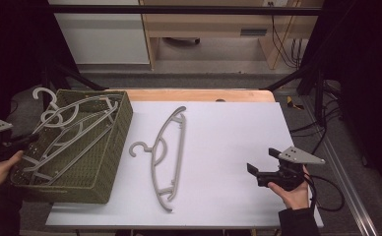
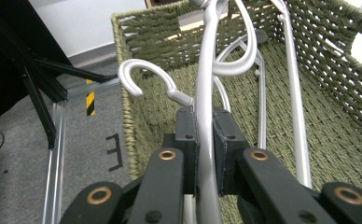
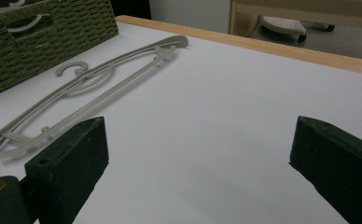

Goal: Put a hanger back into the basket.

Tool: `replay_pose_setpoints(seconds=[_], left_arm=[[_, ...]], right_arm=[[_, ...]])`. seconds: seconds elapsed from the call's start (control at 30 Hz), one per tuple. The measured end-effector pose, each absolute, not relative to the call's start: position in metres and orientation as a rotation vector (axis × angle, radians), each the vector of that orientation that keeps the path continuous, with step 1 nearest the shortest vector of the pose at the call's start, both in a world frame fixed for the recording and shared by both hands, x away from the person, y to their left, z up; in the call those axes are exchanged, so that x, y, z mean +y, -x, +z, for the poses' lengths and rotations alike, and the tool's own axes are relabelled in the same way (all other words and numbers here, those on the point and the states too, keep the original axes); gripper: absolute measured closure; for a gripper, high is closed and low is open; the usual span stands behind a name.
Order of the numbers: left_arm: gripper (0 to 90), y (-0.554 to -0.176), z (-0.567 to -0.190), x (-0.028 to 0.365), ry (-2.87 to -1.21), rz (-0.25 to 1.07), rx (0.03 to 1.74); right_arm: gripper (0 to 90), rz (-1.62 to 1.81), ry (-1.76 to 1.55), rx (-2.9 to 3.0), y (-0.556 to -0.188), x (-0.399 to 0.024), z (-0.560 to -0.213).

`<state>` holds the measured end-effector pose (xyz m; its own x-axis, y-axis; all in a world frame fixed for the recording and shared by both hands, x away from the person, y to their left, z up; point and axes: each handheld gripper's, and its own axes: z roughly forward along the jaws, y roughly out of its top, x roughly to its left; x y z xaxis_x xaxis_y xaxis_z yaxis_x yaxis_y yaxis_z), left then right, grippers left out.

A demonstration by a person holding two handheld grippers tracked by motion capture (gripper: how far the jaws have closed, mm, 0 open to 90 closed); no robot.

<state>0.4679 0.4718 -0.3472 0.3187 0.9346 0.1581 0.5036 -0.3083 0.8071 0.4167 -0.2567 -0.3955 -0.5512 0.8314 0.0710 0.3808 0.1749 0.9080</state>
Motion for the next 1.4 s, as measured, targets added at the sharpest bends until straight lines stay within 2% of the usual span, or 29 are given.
replay_pose_setpoints(seconds=[0.17,0.37,0.5,0.7,1.03,1.1,1.27,1.4], left_arm=[[82.1,-0.468,-0.356,0.474,-1.933,0.808,1.307],[81.8,-0.479,-0.369,0.454,-2.037,0.793,1.333],[81.3,-0.484,-0.370,0.455,-2.100,0.687,1.420],[78.8,-0.483,-0.368,0.446,-2.167,0.692,1.470],[65.3,-0.467,-0.361,0.451,-2.108,0.720,1.474],[62.4,-0.464,-0.357,0.449,-2.067,0.717,1.450],[48.7,-0.452,-0.343,0.429,-1.961,0.723,1.333],[42.4,-0.446,-0.334,0.410,-1.910,0.717,1.237]], right_arm=[[4.8,1.351,-1.140,2.012,-0.417,-0.257,-0.396],[4.7,1.350,-1.141,2.012,-0.417,-0.256,-0.395],[4.7,1.357,-1.139,2.011,-0.416,-0.257,-0.395],[4.7,1.354,-1.138,2.010,-0.416,-0.258,-0.394],[4.7,1.355,-1.142,2.005,-0.415,-0.257,-0.394],[4.7,1.355,-1.142,2.006,-0.416,-0.257,-0.394],[4.7,1.355,-1.144,2.004,-0.416,-0.258,-0.395],[4.6,1.361,-1.145,2.003,-0.415,-0.258,-0.394]])
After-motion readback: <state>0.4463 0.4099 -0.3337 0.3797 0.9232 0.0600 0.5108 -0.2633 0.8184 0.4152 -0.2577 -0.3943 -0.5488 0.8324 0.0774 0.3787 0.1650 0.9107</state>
